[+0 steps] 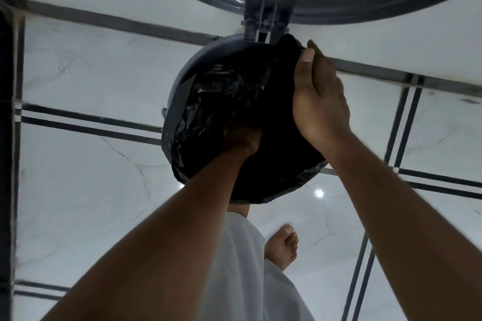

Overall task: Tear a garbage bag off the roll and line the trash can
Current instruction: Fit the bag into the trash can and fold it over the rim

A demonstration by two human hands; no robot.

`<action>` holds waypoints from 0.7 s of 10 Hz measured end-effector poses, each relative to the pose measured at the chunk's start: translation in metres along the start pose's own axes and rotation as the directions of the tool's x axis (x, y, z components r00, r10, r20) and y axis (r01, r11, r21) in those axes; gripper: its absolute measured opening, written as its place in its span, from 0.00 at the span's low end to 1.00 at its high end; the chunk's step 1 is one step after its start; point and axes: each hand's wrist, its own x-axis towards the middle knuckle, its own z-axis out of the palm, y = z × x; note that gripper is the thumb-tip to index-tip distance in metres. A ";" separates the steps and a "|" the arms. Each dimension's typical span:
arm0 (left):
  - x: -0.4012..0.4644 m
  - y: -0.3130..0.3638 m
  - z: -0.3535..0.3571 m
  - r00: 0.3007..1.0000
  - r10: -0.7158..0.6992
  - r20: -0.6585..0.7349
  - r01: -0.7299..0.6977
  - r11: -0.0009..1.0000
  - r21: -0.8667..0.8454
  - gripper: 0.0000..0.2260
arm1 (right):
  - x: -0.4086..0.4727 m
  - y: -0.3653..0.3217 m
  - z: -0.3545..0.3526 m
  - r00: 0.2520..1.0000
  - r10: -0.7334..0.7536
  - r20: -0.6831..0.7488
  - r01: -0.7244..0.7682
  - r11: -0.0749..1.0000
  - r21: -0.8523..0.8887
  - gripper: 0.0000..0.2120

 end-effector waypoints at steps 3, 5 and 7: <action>-0.016 -0.004 -0.013 0.969 0.245 -0.040 -0.245 0.969 0.002 0.30 | 0.002 -0.004 -0.001 1.000 0.007 0.011 -0.006 0.999 -0.045 0.29; -0.112 0.013 -0.061 0.970 0.201 0.135 -0.158 0.949 -0.275 0.20 | -0.001 -0.014 -0.009 0.998 0.034 0.049 -0.034 0.999 -0.016 0.30; -0.162 -0.018 -0.098 0.697 0.433 -0.572 -0.304 0.900 0.311 0.24 | 0.001 -0.017 -0.011 0.996 0.066 0.067 -0.065 0.998 -0.028 0.30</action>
